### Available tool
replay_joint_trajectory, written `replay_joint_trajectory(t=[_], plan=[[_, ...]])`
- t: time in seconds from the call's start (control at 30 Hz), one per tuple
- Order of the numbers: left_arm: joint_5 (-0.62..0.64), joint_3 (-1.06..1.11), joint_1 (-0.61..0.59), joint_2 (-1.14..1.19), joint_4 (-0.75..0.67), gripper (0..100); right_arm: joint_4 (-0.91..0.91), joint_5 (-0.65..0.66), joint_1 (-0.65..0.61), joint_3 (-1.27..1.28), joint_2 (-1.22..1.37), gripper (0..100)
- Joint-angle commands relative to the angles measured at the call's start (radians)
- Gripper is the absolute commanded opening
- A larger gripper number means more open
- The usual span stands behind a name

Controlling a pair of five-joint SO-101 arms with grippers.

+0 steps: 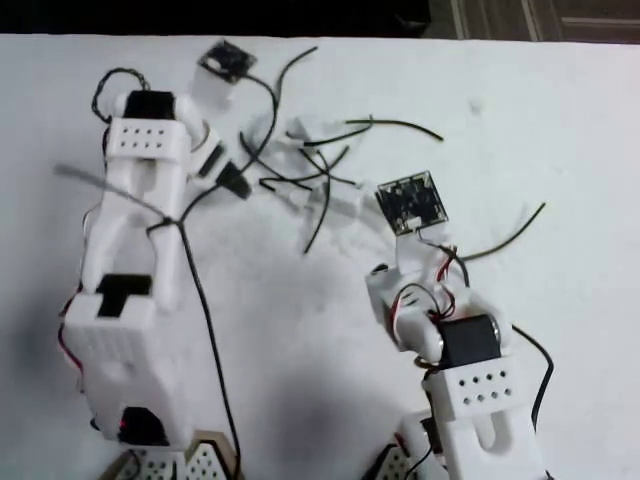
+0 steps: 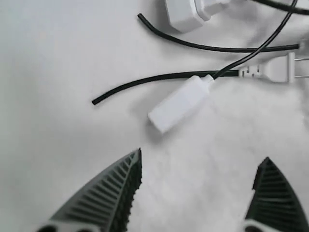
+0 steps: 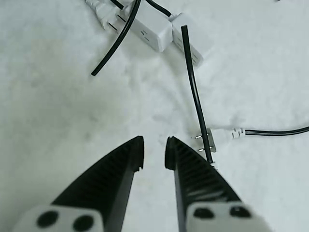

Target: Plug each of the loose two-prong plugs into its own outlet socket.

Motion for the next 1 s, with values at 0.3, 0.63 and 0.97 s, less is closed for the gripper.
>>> replay_joint_trajectory(t=[0.3, 0.63, 0.97], plan=[[-0.190, -0.407, -0.035, 0.424, -0.101, 31, -0.016, 0.011, -0.039, 0.017, -0.010, 8.4], [-0.193, -0.672, 0.031, 0.539, 0.115, 21, -0.016, 0.012, -0.039, 0.017, -0.010, 8.4], [-0.250, -0.750, 0.147, 0.530, 0.419, 2, -0.016, 0.012, -0.035, 0.017, -0.010, 8.4]])
